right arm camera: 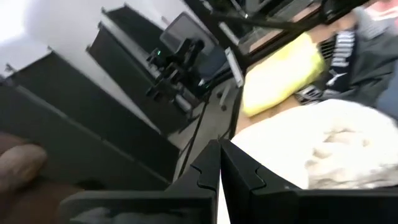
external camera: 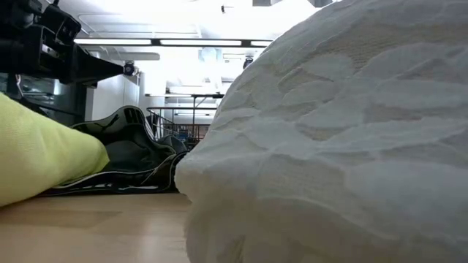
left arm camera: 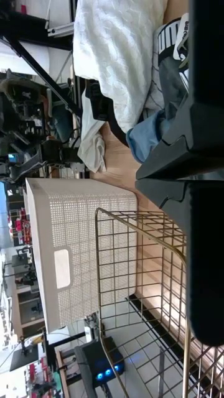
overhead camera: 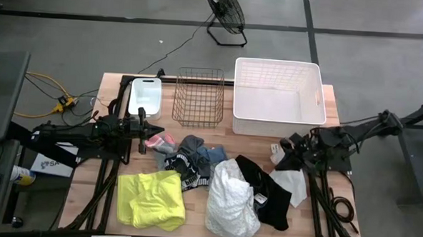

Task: Pick & Place Cloths
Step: Put the white shirt into the right white bin

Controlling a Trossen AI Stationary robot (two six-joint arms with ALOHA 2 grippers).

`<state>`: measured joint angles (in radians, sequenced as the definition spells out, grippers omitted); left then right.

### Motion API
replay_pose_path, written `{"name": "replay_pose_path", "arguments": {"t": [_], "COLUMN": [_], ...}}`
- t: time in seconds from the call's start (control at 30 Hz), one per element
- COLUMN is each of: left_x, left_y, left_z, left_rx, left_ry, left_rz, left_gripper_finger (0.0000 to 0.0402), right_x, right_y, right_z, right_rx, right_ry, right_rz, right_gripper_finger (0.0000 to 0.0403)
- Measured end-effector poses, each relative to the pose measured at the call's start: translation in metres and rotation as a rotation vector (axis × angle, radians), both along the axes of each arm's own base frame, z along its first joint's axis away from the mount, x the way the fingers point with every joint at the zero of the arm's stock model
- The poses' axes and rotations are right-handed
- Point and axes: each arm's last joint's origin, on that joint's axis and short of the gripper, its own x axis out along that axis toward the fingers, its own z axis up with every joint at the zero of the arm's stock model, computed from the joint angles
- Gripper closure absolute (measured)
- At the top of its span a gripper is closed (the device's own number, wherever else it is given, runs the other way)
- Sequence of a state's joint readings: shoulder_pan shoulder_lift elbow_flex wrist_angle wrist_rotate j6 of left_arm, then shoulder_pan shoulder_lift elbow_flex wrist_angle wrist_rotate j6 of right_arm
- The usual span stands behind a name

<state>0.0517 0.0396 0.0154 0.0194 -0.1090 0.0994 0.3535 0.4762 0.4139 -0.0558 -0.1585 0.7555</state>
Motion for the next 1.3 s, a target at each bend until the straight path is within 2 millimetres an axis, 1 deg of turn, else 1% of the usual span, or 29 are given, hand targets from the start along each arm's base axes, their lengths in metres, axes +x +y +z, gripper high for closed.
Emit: {"name": "replay_pose_path", "arguments": {"t": [0.17, 0.33, 0.5, 0.67, 0.8, 1.0, 1.13, 1.23, 1.3], "left_x": [0.000, 0.000, 0.000, 0.000, 0.000, 0.000, 0.000, 0.000, 0.000], "left_y": [0.000, 0.000, 0.000, 0.000, 0.000, 0.000, 0.000, 0.000, 0.000], "left_z": [0.000, 0.000, 0.000, 0.000, 0.000, 0.000, 0.000, 0.000, 0.000], "left_rx": [0.000, 0.000, 0.000, 0.000, 0.000, 0.000, 0.000, 0.000, 0.000], "left_ry": [0.000, 0.000, 0.000, 0.000, 0.000, 0.000, 0.000, 0.000, 0.000], "left_rz": [0.000, 0.001, 0.001, 0.001, 0.000, 0.000, 0.000, 0.000, 0.000], "left_gripper_finger": [0.0402, 0.0402, 0.0402, 0.0402, 0.0402, 0.0402, 0.0402, 0.0402, 0.0402], "right_x": [0.006, 0.011, 0.017, 0.030, 0.043, 0.062, 0.075, 0.084, 0.090], "right_y": [0.017, 0.033, 0.044, 0.056, 0.067, 0.083, 0.093, 0.100, 0.105], "right_z": [0.008, 0.010, 0.013, 0.024, 0.030, 0.023, 0.017, 0.010, 0.005], "right_rx": [-0.030, -0.087, -0.186, -0.265, -0.339, -0.573, -0.672, -0.703, -0.710], "right_ry": [0.026, 0.082, 0.195, 0.284, 0.319, 0.280, 0.271, 0.273, 0.269], "right_rz": [0.065, -0.039, -0.172, -0.185, -0.128, 0.055, 0.111, 0.125, 0.129], "right_gripper_finger": [0.0399, 0.0399, 0.0399, 0.0399, 0.0399, 0.0396, 0.0370, 0.0332, 0.0300]}}
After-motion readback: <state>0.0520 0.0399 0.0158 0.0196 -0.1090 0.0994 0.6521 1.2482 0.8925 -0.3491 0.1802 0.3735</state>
